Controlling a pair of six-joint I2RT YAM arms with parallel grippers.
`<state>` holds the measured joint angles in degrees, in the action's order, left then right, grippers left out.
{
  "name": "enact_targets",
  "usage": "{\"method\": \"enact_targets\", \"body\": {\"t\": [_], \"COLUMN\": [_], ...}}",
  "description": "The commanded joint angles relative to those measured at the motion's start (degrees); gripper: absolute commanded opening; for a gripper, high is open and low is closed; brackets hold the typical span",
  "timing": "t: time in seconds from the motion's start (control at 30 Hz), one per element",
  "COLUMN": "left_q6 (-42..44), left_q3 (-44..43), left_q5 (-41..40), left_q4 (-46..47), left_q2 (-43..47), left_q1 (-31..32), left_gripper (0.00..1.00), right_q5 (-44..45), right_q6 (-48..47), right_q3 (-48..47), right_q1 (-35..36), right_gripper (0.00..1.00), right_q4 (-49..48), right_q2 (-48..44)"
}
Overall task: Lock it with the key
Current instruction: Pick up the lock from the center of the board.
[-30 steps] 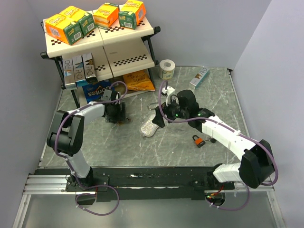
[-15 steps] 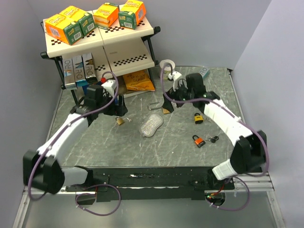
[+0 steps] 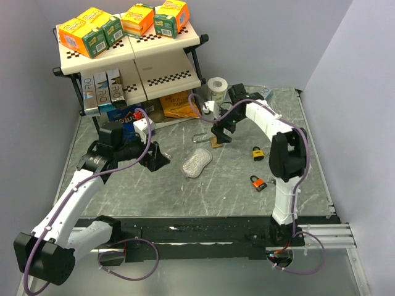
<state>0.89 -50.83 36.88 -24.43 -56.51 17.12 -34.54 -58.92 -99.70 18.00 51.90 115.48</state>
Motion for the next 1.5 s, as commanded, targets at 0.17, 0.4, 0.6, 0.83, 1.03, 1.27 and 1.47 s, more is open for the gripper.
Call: {"method": "enact_targets", "body": {"t": [0.17, 0.4, 0.6, 0.83, 1.03, 1.27, 1.47], "left_q6": [-0.5, -4.0, -4.1, -3.0, -2.6, -3.4, -6.3], "left_q3": [-0.3, -0.1, -0.9, -0.3, -0.9, -1.3, -1.1], "left_q5": [5.7, 5.8, 5.5, 5.5, 5.7, 4.8, 2.3], "left_q4": [-0.2, 0.7, 0.2, -0.1, 0.0, 0.9, 2.4], "left_q2": [1.5, 0.9, -0.7, -0.8, -1.3, -1.4, -0.2], "left_q1": [0.1, 0.1, 0.1, 0.1, 0.1, 0.1, 0.1], "left_gripper": [0.96, 0.96, 0.96, 0.96, 0.96, 0.96, 0.96], "right_q5": [0.6, 2.5, 2.6, 3.1, 5.2, 8.0, 10.0], "right_q6": [-18.9, -21.0, -21.3, -23.0, -23.8, -12.9, -6.7], "right_q3": [-11.6, -11.7, -16.0, -20.9, -20.4, -14.4, -6.0], "right_q1": [0.2, 1.7, 2.7, 3.5, 3.9, 3.8, 4.3], "right_gripper": [0.99, 0.99, 0.99, 0.97, 0.88, 0.77, 0.74], "right_q4": [10.8, 9.5, 12.7, 20.1, 23.2, 16.9, 8.4], "right_q2": [10.8, 13.7, 17.8, 22.5, 22.1, 18.9, 13.6]}}
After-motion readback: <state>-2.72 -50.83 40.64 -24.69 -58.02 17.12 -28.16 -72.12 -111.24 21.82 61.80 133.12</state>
